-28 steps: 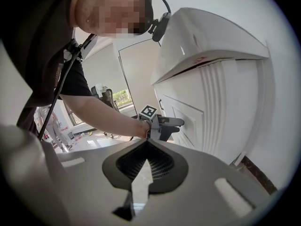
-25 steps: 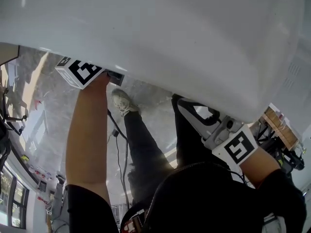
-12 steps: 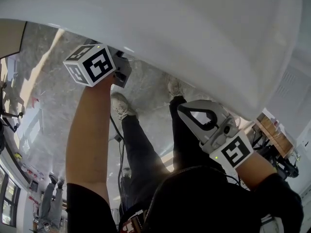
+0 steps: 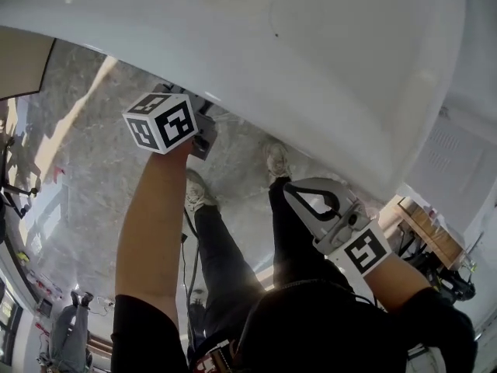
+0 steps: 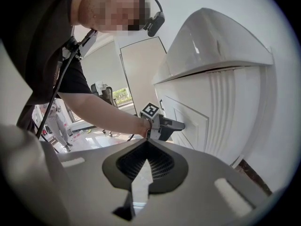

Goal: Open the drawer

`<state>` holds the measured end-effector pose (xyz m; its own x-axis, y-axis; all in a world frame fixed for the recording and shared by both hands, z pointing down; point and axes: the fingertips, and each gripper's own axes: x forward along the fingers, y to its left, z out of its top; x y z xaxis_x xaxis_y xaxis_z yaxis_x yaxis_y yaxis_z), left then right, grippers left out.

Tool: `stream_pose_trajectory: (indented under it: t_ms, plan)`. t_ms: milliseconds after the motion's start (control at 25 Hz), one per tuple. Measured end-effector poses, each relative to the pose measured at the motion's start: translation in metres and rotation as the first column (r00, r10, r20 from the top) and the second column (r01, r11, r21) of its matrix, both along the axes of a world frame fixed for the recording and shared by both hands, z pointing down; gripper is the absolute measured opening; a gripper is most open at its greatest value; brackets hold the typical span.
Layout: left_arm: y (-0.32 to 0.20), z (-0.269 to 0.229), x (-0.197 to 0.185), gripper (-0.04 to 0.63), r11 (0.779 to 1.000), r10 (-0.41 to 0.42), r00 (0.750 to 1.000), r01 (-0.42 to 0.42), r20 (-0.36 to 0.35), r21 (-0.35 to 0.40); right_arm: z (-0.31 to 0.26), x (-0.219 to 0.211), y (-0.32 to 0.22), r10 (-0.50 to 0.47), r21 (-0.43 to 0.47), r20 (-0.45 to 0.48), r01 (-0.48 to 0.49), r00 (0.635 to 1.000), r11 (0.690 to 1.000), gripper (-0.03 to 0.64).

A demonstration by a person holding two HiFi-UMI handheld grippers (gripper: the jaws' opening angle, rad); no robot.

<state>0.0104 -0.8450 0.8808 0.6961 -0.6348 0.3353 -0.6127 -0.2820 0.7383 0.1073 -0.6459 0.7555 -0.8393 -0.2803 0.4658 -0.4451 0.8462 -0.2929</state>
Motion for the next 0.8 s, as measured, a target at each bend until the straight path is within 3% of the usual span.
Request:
stream_pose_trajectory:
  t_ms: [280, 800]
  plan:
    - [0.006, 0.000, 0.004, 0.130, 1.000, 0.020, 1.000, -0.020, -0.008, -0.018, -0.015, 0.002, -0.005, 0.038, -0.008, -0.007, -0.039, 0.999, 0.999, -0.002]
    - [0.007, -0.006, -0.008, 0.129, 1.000, 0.023, 0.999, -0.024, -0.022, -0.018, -0.026, -0.013, -0.008, -0.011, 0.029, -0.028, 0.012, 1.000, 1.000, -0.002]
